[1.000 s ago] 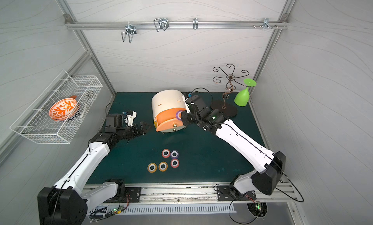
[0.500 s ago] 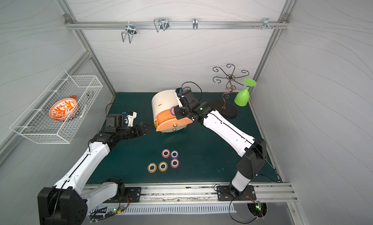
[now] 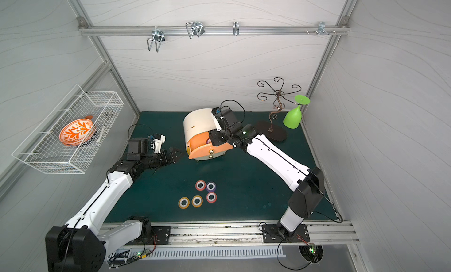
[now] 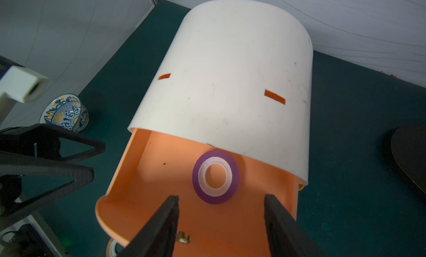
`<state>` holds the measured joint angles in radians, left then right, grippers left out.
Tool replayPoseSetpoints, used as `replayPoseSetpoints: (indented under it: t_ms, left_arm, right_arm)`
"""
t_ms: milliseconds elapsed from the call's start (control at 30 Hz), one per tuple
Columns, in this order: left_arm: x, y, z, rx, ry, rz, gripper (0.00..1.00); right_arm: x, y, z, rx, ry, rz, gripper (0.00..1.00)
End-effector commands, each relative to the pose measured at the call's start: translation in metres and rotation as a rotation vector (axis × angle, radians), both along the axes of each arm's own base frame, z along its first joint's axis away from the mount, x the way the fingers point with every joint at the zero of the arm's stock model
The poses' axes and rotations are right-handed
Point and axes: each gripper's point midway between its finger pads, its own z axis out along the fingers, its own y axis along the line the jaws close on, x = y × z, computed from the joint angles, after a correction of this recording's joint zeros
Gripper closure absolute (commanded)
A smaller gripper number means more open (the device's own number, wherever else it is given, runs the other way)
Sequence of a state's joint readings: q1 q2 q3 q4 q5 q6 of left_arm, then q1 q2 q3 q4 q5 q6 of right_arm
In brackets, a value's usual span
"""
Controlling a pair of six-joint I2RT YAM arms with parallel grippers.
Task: Place the transparent tape into the drawer according to color
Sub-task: Place the tape in the drawer, then pick up the tape from the center of the board.
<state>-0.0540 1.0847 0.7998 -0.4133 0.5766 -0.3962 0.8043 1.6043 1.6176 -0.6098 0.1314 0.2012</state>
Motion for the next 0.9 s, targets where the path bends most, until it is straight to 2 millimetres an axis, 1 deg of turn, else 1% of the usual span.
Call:
replayPoseSetpoints:
  t_ms: [0, 67, 167, 233, 400, 500, 633, 767, 867]
  left_arm:
    - [0.005, 0.001, 0.008, 0.003, -0.045, -0.005, 0.00]
    - [0.005, 0.001, 0.008, 0.003, -0.046, -0.004, 0.00]
    - [0.005, 0.000, 0.008, 0.002, -0.047, -0.005, 0.00]
    - [0.005, 0.000, 0.009, 0.001, -0.047, -0.005, 0.00]
    - [0.004, 0.000, 0.008, -0.001, -0.048, -0.003, 0.00]
    - [0.004, 0.000, 0.009, -0.001, -0.049, -0.003, 0.00]
    - [0.004, 0.001, 0.008, -0.002, -0.048, 0.004, 0.00]
    - [0.004, 0.001, 0.009, -0.004, -0.053, 0.007, 0.00]
    - [0.004, 0.001, 0.009, -0.005, -0.052, 0.009, 0.00]
  right_arm:
    - [-0.019, -0.014, 0.027, 0.038, -0.045, 0.005, 0.27]
    - [-0.034, -0.017, 0.025, 0.038, -0.032, 0.018, 0.20]
    - [-0.058, -0.021, 0.013, 0.019, -0.002, 0.042, 0.08]
    - [-0.078, -0.021, -0.003, 0.004, 0.024, 0.063, 0.01]
    - [-0.114, -0.028, -0.045, -0.037, 0.079, 0.054, 0.01]
    - [-0.130, -0.032, -0.069, -0.079, 0.094, 0.051, 0.01]
    - [-0.141, -0.041, -0.098, -0.106, 0.148, 0.003, 0.01]
    - [-0.147, -0.042, -0.130, -0.094, 0.225, -0.040, 0.01]
    - [-0.148, -0.038, -0.153, -0.085, 0.271, -0.066, 0.01]
